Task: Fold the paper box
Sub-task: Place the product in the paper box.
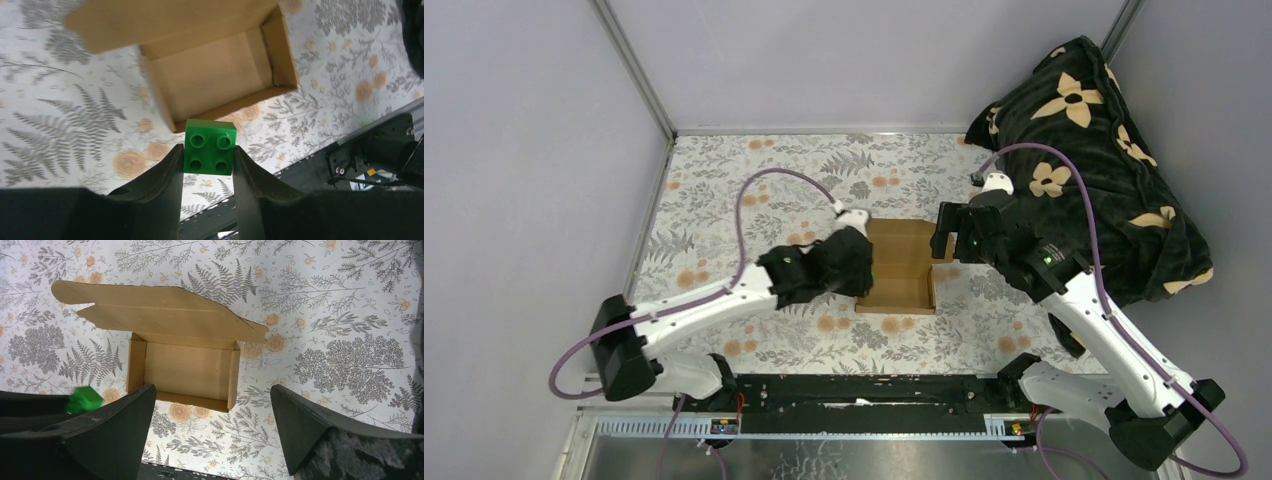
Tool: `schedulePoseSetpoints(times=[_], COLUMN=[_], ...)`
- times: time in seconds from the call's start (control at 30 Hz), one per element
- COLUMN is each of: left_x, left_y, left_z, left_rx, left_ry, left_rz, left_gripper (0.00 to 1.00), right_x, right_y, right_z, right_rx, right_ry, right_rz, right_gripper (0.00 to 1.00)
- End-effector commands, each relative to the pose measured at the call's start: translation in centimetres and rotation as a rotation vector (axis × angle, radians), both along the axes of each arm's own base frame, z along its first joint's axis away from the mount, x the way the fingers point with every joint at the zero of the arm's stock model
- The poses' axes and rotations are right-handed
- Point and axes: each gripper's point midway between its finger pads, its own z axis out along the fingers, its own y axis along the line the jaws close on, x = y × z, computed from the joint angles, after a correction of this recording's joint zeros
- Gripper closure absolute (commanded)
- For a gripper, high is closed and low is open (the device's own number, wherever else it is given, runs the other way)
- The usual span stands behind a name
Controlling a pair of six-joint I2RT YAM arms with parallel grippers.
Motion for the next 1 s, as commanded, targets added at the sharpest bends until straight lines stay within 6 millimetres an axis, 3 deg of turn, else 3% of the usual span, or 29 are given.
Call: schedulePoseSetpoints(times=[0.0,0.27,0.37,0.5,0.67,0.77,0.97], left_x=[-0.1,2.3,2.9,3.9,5.2,5.2,3.8], left_y=[-3.8,-8.1,-9.2,-9.5,-8.8,-8.5,-7.6], left_z=[-0.7,-3.8,-4.4,-6.3,-8.3,-6.6,1.4], left_rx=[-0.007,0.019,0.031,0.057,0.055,0.028,-0.080], left_ry=[-0.002,-0.025,-0.026,-0.024,-0.005,-0.030,-0.122], left_rz=[0.018,0.011,0.002,0.019,0.033,0.034,0.013], left_gripper=[0.64,0.61,0.55,0.36,0.27,0.28,0.27], right_x=[0.0,-0.3,-0.2,-0.1,-0.1,-0.1,0.1], right_y=[-0.8,-1.1,-1.2,-0.9,-0.9,-1.6,-3.9], right_z=[0.5,-0.6,-1.0,-1.7,-2.6,-2.9,-2.4], right_rx=[0.013,0.010,0.006,0.019,0.021,0.007,-0.009], right_ry=[-0.020,0.001,0.008,0.020,0.040,0.040,0.016], right_rz=[-0.034,-0.027,-0.027,-0.016,-0.016,-0.041,-0.128], right_gripper=[0.07,0.07,0.07,0.07,0.07,0.06,0.07])
